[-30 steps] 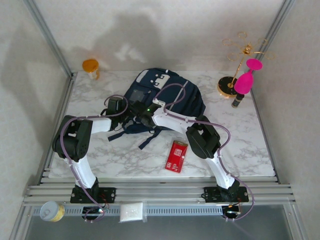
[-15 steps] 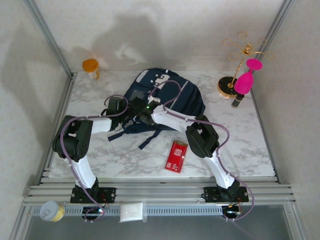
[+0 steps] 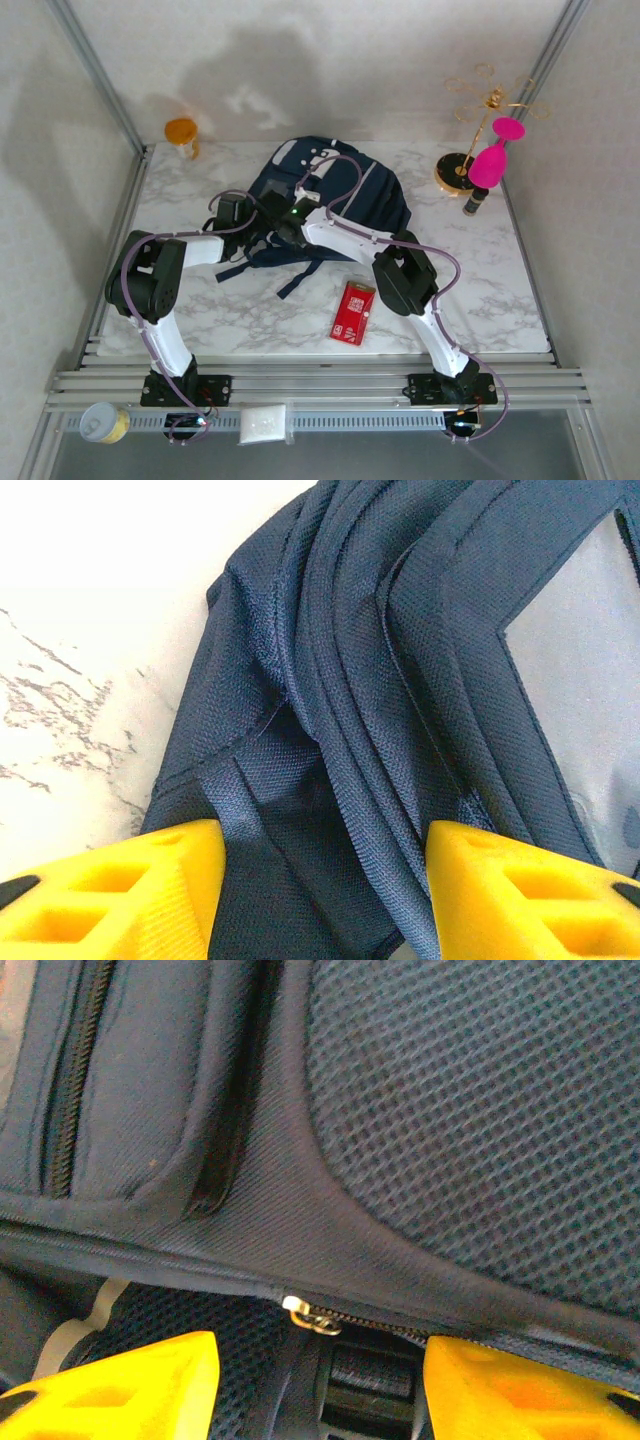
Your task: Pack books, pencil case, and school supplies into a backpack
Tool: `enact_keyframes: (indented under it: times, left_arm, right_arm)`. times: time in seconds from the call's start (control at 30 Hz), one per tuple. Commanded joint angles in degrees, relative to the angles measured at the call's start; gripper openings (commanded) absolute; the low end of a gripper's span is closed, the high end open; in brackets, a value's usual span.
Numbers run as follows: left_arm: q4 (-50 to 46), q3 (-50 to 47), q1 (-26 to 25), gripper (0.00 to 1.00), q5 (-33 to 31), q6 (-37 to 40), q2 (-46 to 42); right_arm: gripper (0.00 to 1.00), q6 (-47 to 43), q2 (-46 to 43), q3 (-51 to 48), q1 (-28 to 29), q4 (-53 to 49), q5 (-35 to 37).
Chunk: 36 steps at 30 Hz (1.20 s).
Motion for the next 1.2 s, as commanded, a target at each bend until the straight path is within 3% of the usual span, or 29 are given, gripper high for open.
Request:
enact_keyframes:
  times: [0.0,0.07,0.27,0.43,0.7,0.87,1.17]
  left_arm:
    - [-7.90,-0.32,0.25,0.56,-4.38,0.41,2.05]
    - [-8.22,-0.26,0.25,0.56,-4.39,0.76,2.01]
    - [-7.70,-0.68,0.26,0.57,-4.13,0.59,2.18]
    - [-7.78,-0.58,0.20,0.57,-4.09,0.50,2.10]
    - [-8.17,-0.24,0.16,0.58,-4.44,0.50,2.44]
    - [-8.86,0.37,0.21,0.59,-5.00,0.25,3.47]
    - [-10.74,2.63,2.72,0.61,-8.63,0.96,6.36]
  right_arm:
    - [0.57,3.69,0.42,2.04,0.42,-2.56,1.91]
    - [0.54,4.80,1.08,2.45,0.97,-4.94,4.10]
    - [0.42,2.59,0.02,-3.86,1.13,3.11,1.16]
    - [0.39,2.91,2.01,-3.10,-0.30,3.04,2.23]
    - [0.36,-4.80,5.01,-2.79,-1.73,11.87,4.08]
    - [0.21,-10.76,4.32,-3.50,-1.56,16.27,5.76]
    - [0.03,-10.71,-4.13,-8.78,-1.64,8.47,5.26]
